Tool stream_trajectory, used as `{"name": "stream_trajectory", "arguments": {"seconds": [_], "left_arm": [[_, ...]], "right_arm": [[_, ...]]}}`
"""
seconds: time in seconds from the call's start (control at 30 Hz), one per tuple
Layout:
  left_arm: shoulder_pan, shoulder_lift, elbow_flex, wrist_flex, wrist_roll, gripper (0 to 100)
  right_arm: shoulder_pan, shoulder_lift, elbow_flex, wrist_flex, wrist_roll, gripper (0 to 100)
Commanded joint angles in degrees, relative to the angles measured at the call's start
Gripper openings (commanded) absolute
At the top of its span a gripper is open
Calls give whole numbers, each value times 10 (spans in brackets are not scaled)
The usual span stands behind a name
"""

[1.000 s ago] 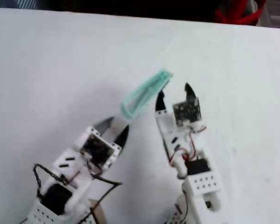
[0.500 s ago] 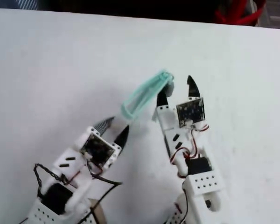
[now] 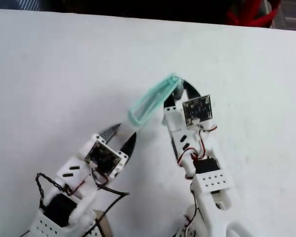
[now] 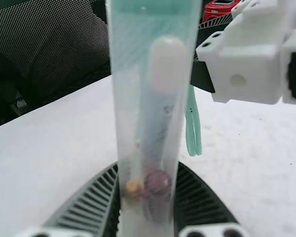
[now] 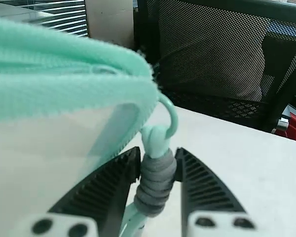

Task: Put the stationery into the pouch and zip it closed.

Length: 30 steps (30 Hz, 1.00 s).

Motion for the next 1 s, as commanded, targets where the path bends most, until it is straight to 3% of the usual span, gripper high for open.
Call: {"name": "stream_trajectory", "arguments": {"seconds": [0.0,0.1,0.33,0.67,0.87,0.97], "left_arm": [[7,4,4,10,-5,24],[7,4,4,10,-5,24],[7,4,8,7,-4,24],[7,4,26,-14,-4,24],[7,4,26,-11,-4,24],[7,4,26,-11,-5,24]], "right_arm": [[23,0,-31,-29,2,62],[36,0,-30,-36,-3,15],[39,-53,-29,9,0,18],[21,-328,-58,272,5,18],[-80,-356,-180,469,130,18],[-107,-356,-229,538,153,18]]}}
